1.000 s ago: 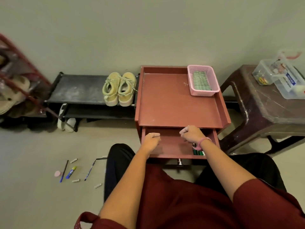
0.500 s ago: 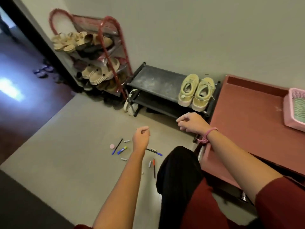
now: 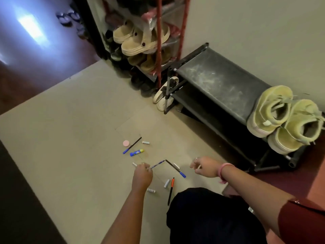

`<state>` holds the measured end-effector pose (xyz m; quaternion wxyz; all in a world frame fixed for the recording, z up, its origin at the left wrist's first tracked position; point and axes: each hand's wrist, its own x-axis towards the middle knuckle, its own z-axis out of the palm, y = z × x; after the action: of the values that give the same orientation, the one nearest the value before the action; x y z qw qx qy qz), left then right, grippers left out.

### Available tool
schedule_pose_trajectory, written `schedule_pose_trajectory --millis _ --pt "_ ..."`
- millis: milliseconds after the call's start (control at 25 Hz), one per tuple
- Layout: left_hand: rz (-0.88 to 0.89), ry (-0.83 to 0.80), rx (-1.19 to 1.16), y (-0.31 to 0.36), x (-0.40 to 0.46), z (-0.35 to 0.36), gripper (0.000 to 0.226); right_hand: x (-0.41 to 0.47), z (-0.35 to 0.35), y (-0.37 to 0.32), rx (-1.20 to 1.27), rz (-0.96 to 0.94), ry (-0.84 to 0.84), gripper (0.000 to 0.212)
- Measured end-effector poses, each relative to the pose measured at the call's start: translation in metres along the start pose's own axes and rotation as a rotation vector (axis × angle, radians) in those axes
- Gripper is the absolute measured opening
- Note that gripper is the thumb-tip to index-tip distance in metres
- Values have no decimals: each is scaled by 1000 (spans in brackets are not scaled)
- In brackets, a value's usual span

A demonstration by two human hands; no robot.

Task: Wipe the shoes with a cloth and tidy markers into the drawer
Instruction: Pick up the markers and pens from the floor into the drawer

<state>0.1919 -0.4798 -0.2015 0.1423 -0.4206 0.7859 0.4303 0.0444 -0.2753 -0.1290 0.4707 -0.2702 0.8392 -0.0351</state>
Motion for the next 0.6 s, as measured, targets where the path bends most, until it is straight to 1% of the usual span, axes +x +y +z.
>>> schedule_pose_trajectory --millis 120,320,480,600 --pt "-90 -55 26 -26 14 42 15 43 24 20 -129 -29 -129 42" --pt "-198 -71 63 -52 33 96 13 102 59 45 -242 -73 -283 54" --pt "-231 -95 133 -62 47 134 11 141 90 56 -262 -83 -326 54" --pt "-215 -170 269 -65 58 161 21 163 111 68 -244 -61 -327 48"
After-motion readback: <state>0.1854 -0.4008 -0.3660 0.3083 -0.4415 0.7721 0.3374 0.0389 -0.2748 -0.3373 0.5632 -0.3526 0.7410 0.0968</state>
